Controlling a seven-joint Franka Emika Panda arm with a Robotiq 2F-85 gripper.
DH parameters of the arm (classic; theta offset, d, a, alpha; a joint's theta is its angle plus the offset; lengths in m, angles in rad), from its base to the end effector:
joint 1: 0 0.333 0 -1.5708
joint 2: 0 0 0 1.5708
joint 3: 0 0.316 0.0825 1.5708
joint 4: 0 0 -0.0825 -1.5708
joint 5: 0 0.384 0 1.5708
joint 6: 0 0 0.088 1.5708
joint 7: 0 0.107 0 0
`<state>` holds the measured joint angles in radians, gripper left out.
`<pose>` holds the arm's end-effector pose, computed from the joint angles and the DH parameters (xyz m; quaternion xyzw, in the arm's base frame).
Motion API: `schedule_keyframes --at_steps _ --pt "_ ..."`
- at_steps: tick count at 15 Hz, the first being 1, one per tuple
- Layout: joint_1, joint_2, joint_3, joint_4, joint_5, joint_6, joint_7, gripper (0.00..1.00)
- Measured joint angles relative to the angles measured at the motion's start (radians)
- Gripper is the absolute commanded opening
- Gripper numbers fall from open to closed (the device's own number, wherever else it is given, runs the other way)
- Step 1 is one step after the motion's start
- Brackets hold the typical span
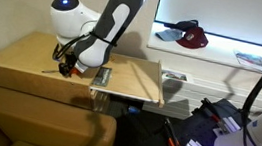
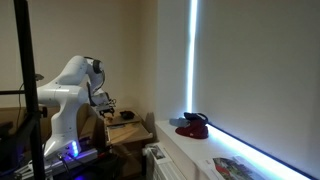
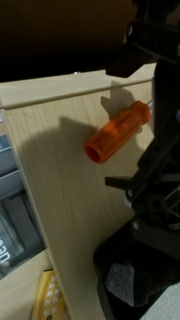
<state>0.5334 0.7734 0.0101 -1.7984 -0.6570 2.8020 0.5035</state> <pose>0.5487 0.3648 0.1335 0.9352 0.3069 0.1641 0.0652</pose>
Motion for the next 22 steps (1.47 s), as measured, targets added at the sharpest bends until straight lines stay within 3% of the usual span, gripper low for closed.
schedule_keyframes --at_steps 6,10,11,15,20,22 --pt "0.076 0.080 -0.113 0.059 0.075 0.128 -0.010 1.00" --pt "0.068 0.139 -0.099 0.112 0.197 0.111 -0.179 1.00" --pt "0.056 0.141 -0.085 0.120 0.227 0.099 -0.222 0.75" --pt "0.017 0.147 -0.038 0.144 0.298 0.072 -0.329 0.54" --pt "0.010 0.146 -0.008 0.169 0.333 0.023 -0.354 0.17" --pt "0.010 0.146 -0.002 0.177 0.336 0.004 -0.354 0.09"
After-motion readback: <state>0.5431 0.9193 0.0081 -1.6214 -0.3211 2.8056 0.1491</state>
